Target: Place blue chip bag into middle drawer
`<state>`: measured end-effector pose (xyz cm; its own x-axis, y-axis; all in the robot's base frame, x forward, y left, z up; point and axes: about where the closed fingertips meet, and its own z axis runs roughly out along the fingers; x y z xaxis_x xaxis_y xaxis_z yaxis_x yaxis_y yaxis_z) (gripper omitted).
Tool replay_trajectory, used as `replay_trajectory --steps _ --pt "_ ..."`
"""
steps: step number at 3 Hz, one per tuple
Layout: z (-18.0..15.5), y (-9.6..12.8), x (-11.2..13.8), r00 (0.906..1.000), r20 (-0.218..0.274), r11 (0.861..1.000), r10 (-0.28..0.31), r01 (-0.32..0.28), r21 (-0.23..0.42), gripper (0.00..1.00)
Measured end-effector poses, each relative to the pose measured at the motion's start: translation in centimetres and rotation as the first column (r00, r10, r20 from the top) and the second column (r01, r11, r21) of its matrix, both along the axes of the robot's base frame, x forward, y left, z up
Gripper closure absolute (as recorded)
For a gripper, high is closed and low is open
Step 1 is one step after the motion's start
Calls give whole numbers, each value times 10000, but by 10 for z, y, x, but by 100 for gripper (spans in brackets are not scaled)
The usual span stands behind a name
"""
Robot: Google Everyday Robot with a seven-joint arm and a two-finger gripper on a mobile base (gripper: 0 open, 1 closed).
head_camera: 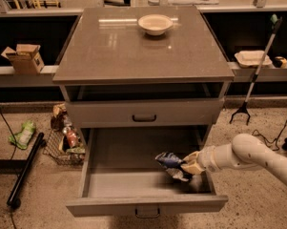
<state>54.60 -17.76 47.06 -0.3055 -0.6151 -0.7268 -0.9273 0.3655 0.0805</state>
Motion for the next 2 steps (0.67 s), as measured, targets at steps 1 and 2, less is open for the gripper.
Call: replay_trajectory --steps 1,2 --pt "-13 3 4 9997 -189 9999 -122 124 84 36" --pt "-20 6 5 9995 -283 9997 -144 149 169 12"
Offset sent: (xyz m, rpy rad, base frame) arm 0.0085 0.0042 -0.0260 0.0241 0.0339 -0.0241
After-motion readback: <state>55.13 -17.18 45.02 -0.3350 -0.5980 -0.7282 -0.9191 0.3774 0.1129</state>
